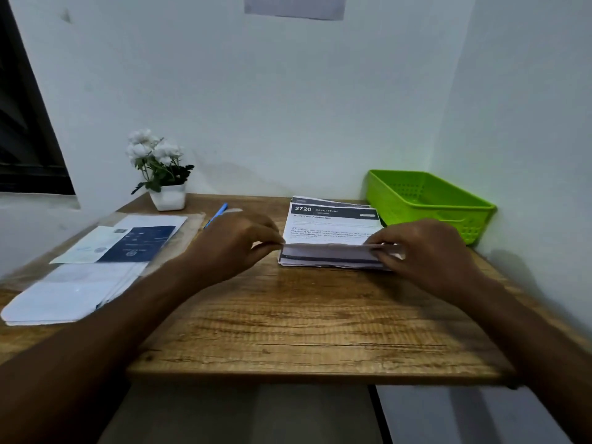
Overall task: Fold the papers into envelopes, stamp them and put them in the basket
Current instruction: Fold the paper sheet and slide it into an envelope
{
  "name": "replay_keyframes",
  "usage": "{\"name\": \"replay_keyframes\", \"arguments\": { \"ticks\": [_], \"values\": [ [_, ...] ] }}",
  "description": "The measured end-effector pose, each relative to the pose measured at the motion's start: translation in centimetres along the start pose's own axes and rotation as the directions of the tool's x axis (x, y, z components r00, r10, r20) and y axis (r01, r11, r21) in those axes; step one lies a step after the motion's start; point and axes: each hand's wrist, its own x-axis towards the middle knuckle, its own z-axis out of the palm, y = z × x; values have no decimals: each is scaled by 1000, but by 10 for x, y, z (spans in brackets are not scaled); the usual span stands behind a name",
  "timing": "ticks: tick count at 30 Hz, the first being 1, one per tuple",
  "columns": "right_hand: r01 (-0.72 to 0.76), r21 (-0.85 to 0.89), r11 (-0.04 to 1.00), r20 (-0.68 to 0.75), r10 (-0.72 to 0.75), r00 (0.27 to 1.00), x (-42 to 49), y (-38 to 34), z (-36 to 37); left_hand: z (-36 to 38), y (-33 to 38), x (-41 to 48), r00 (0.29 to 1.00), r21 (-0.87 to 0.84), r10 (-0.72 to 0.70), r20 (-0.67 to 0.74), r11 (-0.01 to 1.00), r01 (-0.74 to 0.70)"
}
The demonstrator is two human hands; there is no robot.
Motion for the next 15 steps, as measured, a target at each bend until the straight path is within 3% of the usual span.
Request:
{"name": "replay_keyframes", "arguments": {
  "ticks": [4, 6, 9, 15],
  "values": [
    [-145, 167, 975, -51, 156, 986, -32, 0, -21, -22, 11, -36, 999, -34, -41, 6, 999, 42],
    [-170, 271, 948, -10, 179, 984, -51, -3, -23, -29, 22, -54, 997, -6, -53, 53, 999, 54],
    [-155, 255, 954, 141, 122, 982, -76, -13, -21, -35, 40, -79, 995, 49, -55, 78, 997, 51],
    [-136, 346, 928, 254, 47, 966, -92, -24, -31, -40, 58, -113, 988, -24, -146, 58, 989, 148]
  ]
}}
